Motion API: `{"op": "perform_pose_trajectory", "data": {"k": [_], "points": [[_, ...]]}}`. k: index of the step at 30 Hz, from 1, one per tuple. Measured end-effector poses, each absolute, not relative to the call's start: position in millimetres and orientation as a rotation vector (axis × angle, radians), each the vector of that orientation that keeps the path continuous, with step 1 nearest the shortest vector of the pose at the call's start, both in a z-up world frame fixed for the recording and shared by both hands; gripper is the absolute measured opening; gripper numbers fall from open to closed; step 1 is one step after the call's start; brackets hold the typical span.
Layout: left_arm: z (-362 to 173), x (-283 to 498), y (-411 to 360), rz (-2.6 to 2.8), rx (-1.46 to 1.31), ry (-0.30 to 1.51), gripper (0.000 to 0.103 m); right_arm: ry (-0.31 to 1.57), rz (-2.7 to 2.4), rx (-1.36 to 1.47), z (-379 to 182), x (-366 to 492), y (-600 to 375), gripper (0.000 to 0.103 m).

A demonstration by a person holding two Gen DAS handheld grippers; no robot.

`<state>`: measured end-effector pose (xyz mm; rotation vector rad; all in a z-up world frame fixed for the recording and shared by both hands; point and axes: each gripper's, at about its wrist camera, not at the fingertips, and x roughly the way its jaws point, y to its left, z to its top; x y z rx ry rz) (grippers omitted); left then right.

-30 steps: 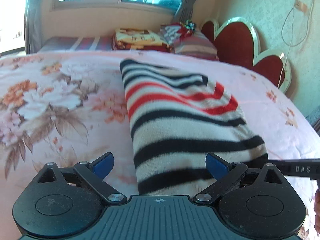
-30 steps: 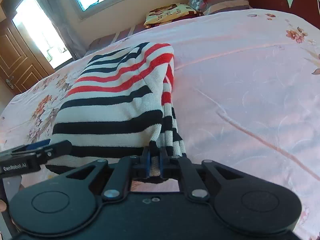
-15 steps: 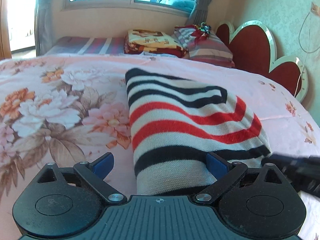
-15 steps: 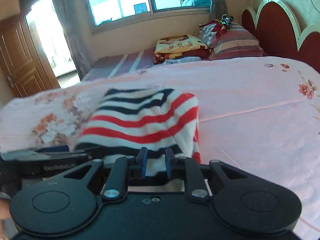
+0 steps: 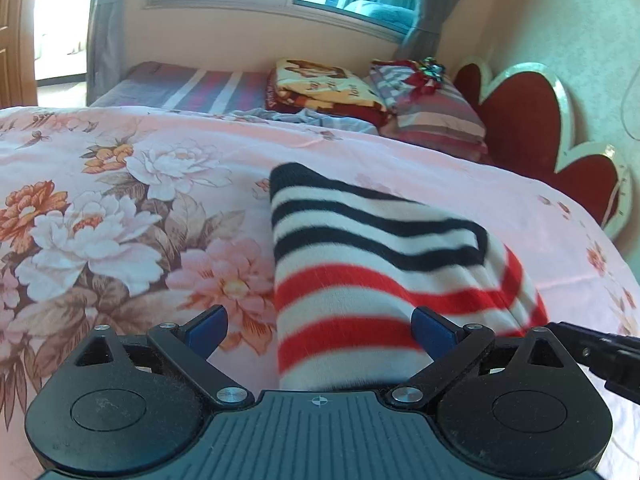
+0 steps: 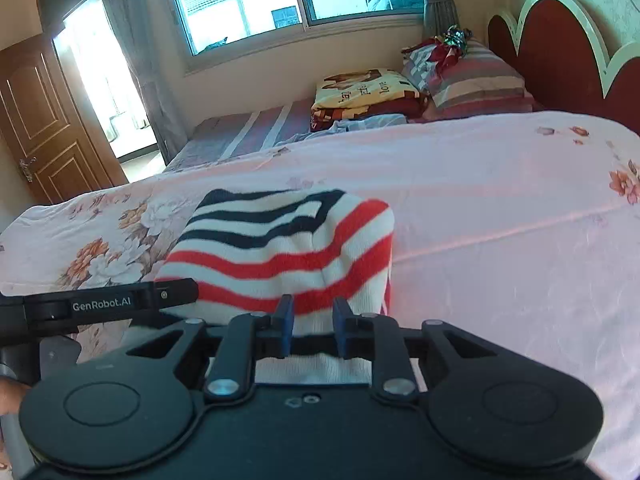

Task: Fold small clothes
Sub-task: 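Pull both open grippers back from the folded sweater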

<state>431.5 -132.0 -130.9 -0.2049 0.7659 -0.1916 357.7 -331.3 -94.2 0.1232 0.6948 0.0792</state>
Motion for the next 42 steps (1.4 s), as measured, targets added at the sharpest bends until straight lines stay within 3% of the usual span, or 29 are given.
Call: {"op": "perform_pose_trajectory", "data": {"k": [11,19,23,35,42], "points": [[-163.2,470.5,-126.2,-0.099,-0.272,0.806,0.098,0.727,-0.06,0.028,-134.5,445.6,-319.0,0.022],[-149.2,479.9,-127.4,-0.098,-0.248,0.762,0.098,0.678,0.004,0.035,-124.4,447.1,-326.9,0.024],[-157.0,501.8,-127.6,-0.071,-0.252,0.818,0.098,0.69,-0.009,-0.002,-131.9,460.5,-323.2,0.039],[-162.1,502.0,-135.5,-0.065,-0.164,0.825,0.098,0.699,0.009,0.026,-142.6,462.6,-326.8,0.042],[-148.8,487.2,-139.2,-0.065,-0.124,0.804,0.098,0.664,0.007,0.072,-119.9,446.2,-332.9,0.042]]}}
